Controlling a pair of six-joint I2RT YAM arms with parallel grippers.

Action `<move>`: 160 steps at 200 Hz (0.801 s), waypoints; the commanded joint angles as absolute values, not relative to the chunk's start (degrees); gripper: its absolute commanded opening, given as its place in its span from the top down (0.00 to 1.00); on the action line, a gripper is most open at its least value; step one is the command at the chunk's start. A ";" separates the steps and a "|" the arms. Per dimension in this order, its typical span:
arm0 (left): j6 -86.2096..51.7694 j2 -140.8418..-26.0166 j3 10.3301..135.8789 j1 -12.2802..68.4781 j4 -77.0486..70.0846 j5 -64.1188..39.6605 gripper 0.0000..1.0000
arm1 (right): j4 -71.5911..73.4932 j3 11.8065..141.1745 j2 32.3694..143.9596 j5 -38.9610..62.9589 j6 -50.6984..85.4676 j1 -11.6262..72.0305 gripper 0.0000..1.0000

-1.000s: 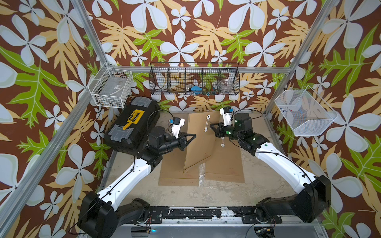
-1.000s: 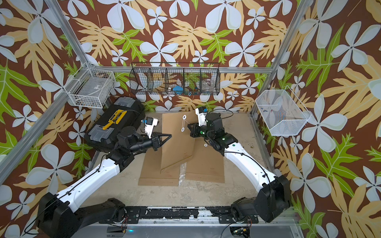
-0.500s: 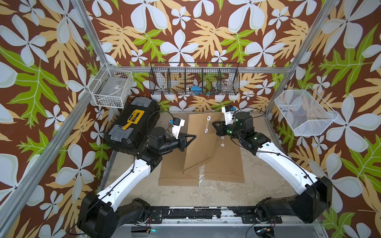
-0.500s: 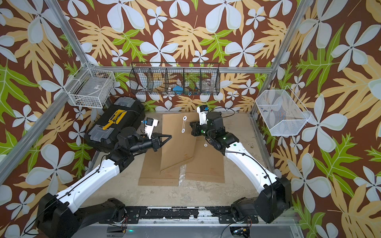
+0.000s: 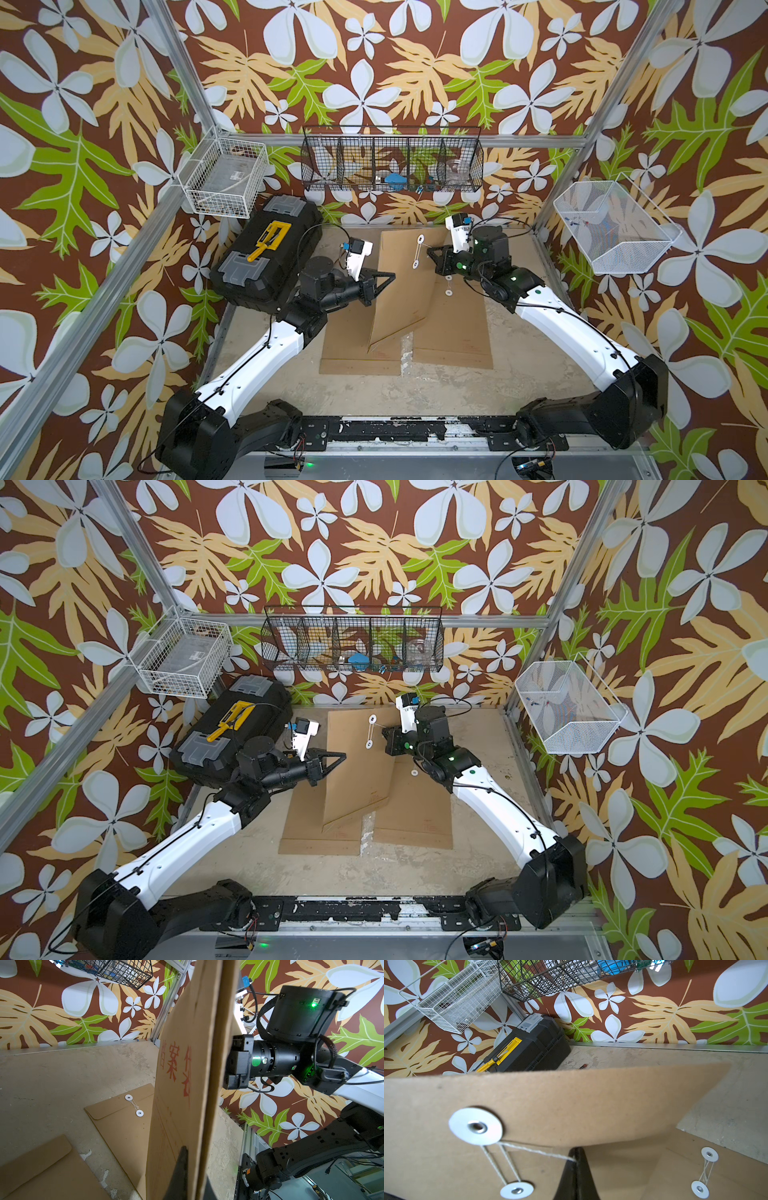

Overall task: Close the mouth of the file bag
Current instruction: Close the file bag.

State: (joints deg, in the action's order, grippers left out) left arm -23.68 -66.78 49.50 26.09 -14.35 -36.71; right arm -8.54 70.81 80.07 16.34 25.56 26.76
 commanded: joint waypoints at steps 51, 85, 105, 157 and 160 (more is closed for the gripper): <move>-23.18 -66.54 49.52 26.10 -17.67 -37.34 1.00 | -7.30 70.96 81.61 22.59 28.21 28.11 1.00; -23.24 -66.71 49.66 26.10 -17.75 -37.46 1.00 | -7.91 71.75 82.17 21.79 28.05 32.43 1.00; -23.23 -66.63 49.66 26.07 -17.75 -37.44 1.00 | -7.42 70.87 82.72 21.89 28.51 33.40 1.00; -23.03 -66.27 49.75 26.08 -17.32 -37.62 1.00 | -8.14 71.60 83.58 20.74 27.78 33.14 1.00; -22.98 -66.23 49.75 26.10 -17.27 -37.57 1.00 | -8.21 71.63 83.65 20.73 27.65 33.05 1.00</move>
State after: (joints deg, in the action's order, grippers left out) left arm -23.81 -66.76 49.50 26.06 -14.13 -36.49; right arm -7.29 70.83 83.26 20.97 28.27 33.23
